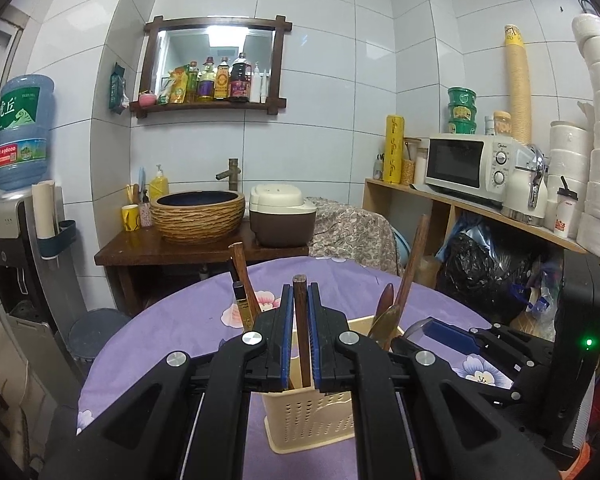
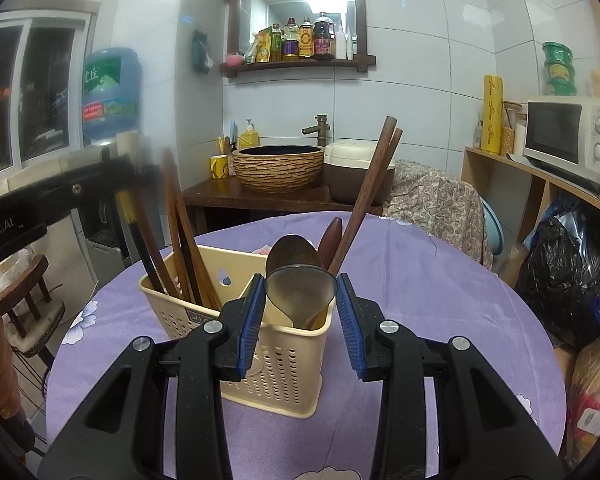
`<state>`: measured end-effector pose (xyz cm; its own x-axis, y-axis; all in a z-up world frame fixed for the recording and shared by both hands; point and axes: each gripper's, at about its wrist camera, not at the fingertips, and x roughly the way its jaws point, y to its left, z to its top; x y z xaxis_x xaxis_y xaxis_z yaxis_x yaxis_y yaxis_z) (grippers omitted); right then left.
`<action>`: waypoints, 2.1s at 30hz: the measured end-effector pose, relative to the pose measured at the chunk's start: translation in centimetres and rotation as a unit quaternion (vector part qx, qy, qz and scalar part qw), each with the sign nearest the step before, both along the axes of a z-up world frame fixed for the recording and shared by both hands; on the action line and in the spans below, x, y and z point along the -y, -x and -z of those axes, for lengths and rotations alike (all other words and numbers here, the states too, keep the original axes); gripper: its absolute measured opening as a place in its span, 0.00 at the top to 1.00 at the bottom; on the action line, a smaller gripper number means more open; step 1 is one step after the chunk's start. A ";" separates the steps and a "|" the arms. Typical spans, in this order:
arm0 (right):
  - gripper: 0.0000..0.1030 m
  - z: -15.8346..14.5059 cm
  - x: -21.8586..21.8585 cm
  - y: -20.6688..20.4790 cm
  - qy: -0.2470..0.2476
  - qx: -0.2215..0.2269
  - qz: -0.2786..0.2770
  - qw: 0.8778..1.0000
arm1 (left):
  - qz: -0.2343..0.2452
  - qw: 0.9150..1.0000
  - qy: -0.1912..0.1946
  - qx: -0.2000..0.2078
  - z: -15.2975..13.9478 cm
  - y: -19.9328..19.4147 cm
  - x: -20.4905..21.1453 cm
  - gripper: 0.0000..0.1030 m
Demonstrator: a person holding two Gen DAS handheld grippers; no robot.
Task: Organize utensils
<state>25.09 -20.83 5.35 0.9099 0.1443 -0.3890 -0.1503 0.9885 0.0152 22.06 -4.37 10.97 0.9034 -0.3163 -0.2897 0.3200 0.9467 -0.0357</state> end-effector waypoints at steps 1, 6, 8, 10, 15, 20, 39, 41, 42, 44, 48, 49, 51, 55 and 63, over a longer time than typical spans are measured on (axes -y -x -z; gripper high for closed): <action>0.63 0.0 0.0 0.0 0.001 0.000 0.000 1.000 | 0.000 1.000 -0.001 0.001 0.0 0.0 0.0 0.92; 0.43 0.0 0.2 0.7 0.000 0.010 0.006 1.000 | 0.004 1.000 0.005 -0.001 0.2 0.5 -0.3 0.84; 0.35 -0.1 0.3 1.2 -0.003 0.014 0.009 1.000 | 0.004 1.000 0.012 -0.002 0.3 0.8 -0.5 0.66; 0.31 -0.2 0.4 1.8 -0.003 0.022 0.009 1.000 | 0.003 1.000 0.013 0.002 0.4 1.4 -0.6 0.50; 0.17 -0.8 0.6 4.1 -0.001 0.037 0.012 0.999 | 0.012 0.999 -0.004 0.029 0.6 3.7 -0.6 0.20; 0.08 -1.2 1.1 7.1 -0.001 0.056 0.014 0.998 | 0.001 0.999 0.004 0.052 1.5 6.1 -1.8 0.04; 0.06 4.2 1.1 19.2 0.057 0.043 0.049 0.996 | -0.032 0.998 0.043 -0.017 7.8 13.5 -6.8 0.05; 0.06 4.9 1.3 20.5 0.050 0.036 0.046 0.997 | -0.044 0.999 0.030 -0.005 8.2 15.2 -6.9 0.05; 0.06 5.2 1.3 21.3 0.045 0.034 0.046 0.997 | -0.048 0.999 0.022 0.001 8.3 15.8 -6.8 0.05; 0.06 5.7 1.5 22.9 0.030 0.031 0.041 0.998 | -0.052 0.998 0.003 0.020 8.6 17.6 -6.5 0.05; 0.06 5.7 1.5 25.6 0.006 0.030 0.036 0.999 | -0.061 0.998 -0.012 0.031 9.0 19.9 -6.2 0.05; 0.06 5.5 1.5 26.1 -0.001 0.032 0.034 0.999 | -0.063 0.997 -0.012 0.031 9.1 20.2 -6.3 0.05; 0.06 5.1 1.3 27.0 -0.012 0.038 0.029 0.999 | -0.068 0.997 -0.005 0.027 9.2 20.7 -6.5 0.05; 0.06 4.5 0.8 27.8 -0.012 0.047 0.022 0.999 | -0.067 0.997 0.002 0.024 9.3 21.2 -6.9 0.05; 0.06 3.9 0.4 28.0 -0.009 0.057 0.022 0.998 | -0.073 0.997 -0.004 0.024 9.4 21.3 -6.8 0.05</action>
<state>-2.96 -21.27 1.41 0.9536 0.1101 -0.2803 -0.1094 0.9938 0.0183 0.75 2.38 1.53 0.9525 -0.1786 -0.2467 0.1803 0.9835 -0.0158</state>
